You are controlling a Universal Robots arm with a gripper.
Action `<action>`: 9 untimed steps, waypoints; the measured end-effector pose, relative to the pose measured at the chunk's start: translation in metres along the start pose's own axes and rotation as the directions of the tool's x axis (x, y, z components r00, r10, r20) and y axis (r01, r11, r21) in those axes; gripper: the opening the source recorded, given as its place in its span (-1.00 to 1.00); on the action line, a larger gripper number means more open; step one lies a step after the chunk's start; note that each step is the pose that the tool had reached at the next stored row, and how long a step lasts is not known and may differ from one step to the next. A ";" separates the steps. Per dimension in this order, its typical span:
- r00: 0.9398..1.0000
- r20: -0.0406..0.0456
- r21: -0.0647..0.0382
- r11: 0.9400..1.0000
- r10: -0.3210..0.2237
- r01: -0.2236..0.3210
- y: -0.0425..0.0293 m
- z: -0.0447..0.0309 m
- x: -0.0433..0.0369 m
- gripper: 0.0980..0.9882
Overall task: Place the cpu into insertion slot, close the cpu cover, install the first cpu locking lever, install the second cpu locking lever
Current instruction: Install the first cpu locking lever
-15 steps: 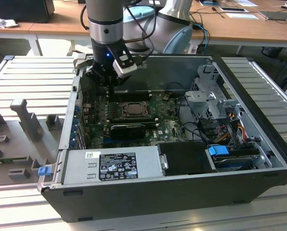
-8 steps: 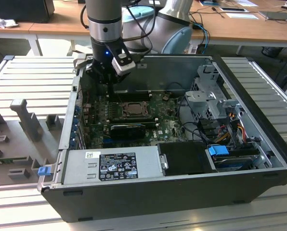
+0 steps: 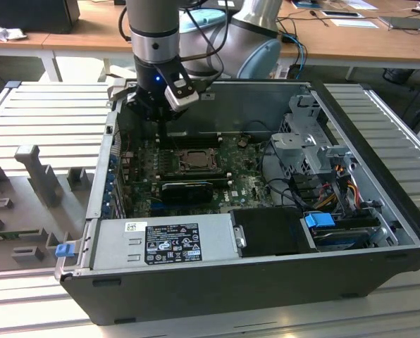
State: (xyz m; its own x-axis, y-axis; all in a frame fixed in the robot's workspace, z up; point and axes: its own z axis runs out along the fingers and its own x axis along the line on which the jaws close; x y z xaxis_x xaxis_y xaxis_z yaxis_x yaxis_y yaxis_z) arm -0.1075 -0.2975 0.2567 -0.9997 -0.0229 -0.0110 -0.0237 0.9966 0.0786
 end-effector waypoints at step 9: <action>1.000 0.000 0.000 1.000 0.000 0.000 -0.0003 0.0001 -0.0115 -0.98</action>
State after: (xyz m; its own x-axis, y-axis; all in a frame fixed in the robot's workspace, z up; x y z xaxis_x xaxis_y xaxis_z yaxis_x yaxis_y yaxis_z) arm -0.0959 -0.2975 0.2566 -0.9997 -0.0230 -0.0110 -0.0238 0.9966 0.0786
